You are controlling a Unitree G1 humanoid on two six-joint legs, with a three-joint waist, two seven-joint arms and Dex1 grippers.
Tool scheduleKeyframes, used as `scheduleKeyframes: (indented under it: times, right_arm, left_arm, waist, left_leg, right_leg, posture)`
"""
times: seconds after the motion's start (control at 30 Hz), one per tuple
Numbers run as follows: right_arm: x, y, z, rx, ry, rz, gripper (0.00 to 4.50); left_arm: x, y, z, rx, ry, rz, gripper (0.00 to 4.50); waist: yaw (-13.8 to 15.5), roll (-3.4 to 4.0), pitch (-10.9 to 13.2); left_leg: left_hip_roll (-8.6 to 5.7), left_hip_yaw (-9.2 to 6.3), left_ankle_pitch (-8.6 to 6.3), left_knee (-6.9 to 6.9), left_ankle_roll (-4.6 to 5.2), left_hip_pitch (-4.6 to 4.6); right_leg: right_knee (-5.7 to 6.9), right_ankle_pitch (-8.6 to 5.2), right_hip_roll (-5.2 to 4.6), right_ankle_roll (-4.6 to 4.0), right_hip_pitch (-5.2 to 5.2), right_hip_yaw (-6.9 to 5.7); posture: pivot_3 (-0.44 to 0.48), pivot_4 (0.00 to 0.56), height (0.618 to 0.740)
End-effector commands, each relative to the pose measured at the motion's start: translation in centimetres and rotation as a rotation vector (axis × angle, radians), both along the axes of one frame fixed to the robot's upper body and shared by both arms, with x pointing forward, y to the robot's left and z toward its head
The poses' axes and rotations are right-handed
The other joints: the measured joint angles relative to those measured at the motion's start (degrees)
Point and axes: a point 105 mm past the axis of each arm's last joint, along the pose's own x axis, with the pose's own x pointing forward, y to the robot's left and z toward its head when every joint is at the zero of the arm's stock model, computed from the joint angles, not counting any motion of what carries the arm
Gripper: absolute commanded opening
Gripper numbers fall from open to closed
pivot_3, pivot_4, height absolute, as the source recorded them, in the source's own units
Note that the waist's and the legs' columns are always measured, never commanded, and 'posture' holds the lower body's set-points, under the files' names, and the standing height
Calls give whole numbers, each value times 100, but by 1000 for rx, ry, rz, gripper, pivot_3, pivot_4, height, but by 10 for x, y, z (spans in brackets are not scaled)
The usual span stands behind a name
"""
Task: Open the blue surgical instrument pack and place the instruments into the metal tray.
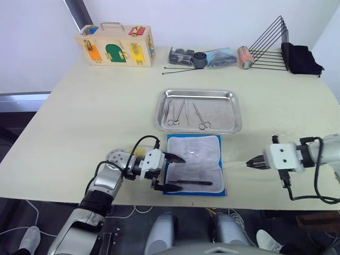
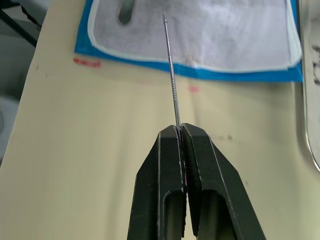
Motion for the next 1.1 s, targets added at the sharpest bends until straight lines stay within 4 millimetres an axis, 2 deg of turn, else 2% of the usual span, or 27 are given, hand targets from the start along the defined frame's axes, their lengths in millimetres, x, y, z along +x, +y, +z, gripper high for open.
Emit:
scheduleKeyframes:
  times: [0.03, 0.13, 0.33, 0.5, 0.67, 0.83, 1.1]
  right_arm:
    - [14, 6, 20, 189, -31, -127, 33]
    - [25, 16, 24, 325, -8, -232, 33]
    - [55, 34, 22, 466, 5, -438, 33]
    - [79, 43, 20, 491, 33, -619, 33]
    - [98, 56, 19, 502, 41, -711, 33]
    - [125, 65, 9, 553, 72, -858, 33]
    - [150, 81, -9, 556, 117, -978, 33]
  left_arm:
    - [-14, 2, -29, 74, 126, -4, 4500]
    - [-14, 1, -29, 72, 125, -4, 4500]
    - [-13, 0, -28, 70, 122, -2, 4500]
    - [-15, 1, -28, 71, 124, 2, 4500]
    - [-15, 1, -28, 73, 125, 6, 4500]
    - [-13, 2, -28, 74, 120, 15, 4500]
    - [-12, 4, -28, 78, 119, 22, 4500]
  waist:
    - [0, -1, 0]
    - [9, 1, 0]
    - [7, 5, -2]
    - [12, 6, -1]
    - [-1, 7, -1]
    - [-16, 8, -2]
    - [-21, 10, -2]
  left_leg:
    - [0, -1, 0, 0, 0, 0]
    - [0, 0, 0, 0, 0, -1]
    - [-2, -1, 0, 0, 0, -1]
    - [-3, -1, 0, 0, 0, -5]
    - [-2, -3, 0, -1, 0, -6]
    - [-3, 0, 0, -1, 0, -6]
    - [-3, 1, 0, -1, 1, -9]
  right_leg:
    - [0, 1, 0, -2, 1, 0]
    - [1, 9, 0, -15, 1, 0]
    - [2, 10, -1, -17, 0, 1]
    - [0, 10, -2, -17, -3, 0]
    - [4, 10, -1, -19, -7, -2]
    - [5, 11, -2, -18, -9, 1]
    - [12, 12, -2, -18, -15, 1]
  posture:
    - [0, 150, 740]
    - [0, 150, 740]
    - [0, 150, 740]
    - [0, 150, 740]
    - [0, 150, 740]
    - [0, 150, 740]
    - [0, 150, 740]
